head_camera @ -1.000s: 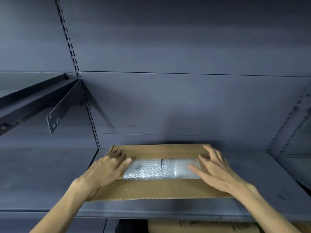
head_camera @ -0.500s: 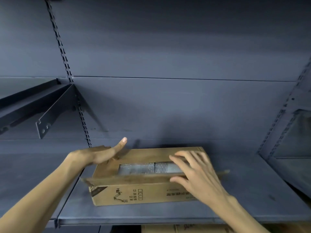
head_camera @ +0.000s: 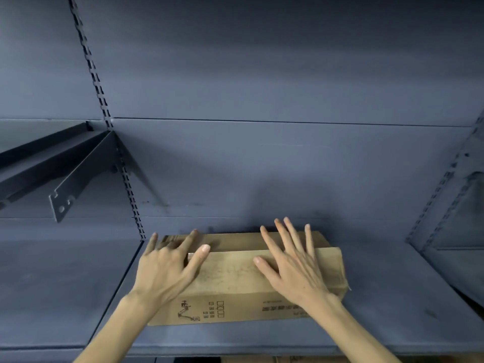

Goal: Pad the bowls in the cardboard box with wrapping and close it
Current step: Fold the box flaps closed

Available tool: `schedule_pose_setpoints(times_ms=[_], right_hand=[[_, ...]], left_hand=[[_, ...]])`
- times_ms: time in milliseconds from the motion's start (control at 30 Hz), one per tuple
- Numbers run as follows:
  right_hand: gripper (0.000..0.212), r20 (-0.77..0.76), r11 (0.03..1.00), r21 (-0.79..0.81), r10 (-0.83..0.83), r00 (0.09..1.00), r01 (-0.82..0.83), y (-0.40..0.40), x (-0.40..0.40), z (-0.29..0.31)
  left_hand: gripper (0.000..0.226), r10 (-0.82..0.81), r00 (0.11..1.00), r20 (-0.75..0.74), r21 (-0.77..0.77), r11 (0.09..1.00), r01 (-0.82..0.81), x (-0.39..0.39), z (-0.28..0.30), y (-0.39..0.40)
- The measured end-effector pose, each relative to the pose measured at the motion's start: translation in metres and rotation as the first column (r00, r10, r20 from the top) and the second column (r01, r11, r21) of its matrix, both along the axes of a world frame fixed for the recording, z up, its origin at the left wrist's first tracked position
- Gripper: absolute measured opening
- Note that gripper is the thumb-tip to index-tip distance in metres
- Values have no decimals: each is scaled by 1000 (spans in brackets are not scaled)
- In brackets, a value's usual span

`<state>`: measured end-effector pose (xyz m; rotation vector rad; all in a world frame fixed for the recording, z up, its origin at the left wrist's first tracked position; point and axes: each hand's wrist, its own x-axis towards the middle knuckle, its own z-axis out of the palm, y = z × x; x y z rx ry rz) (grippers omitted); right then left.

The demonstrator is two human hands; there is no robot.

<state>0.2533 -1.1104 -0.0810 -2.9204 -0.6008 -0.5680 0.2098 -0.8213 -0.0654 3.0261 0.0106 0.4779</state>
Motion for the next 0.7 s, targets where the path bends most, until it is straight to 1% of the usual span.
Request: schedule_pose_setpoints(times_ms=[67, 133, 267, 367, 467, 633, 700], right_hand=[[75, -26, 1000, -10, -18, 999, 18, 0, 1, -4], [77, -91, 998, -34, -56, 994, 53, -1, 3, -9], [84, -249, 996, -39, -93, 964, 86, -2, 11, -20], [89, -340, 996, -45, -91, 936, 81, -3, 15, -23], [89, -370, 996, -42, -89, 925, 79, -3, 18, -24], [90, -361, 996, -27, -92, 928, 88, -2, 19, -26], [88, -358, 995, -30, -96, 929, 92, -2, 20, -26]], left_hand=[[79, 8, 1000, 13, 7, 1000, -8, 0, -7, 0], [74, 15, 999, -50, 46, 999, -13, 3, -15, 0], [74, -27, 987, -156, -14, 1000, 25, 10, -31, 6], [72, -48, 973, -227, -20, 999, 45, 15, -37, 11], [72, -48, 960, -275, -1, 999, 49, 20, -39, 12], [64, -75, 966, -249, -25, 997, 71, 22, -40, 12], [65, -88, 963, -253, -21, 996, 85, 24, -38, 12]])
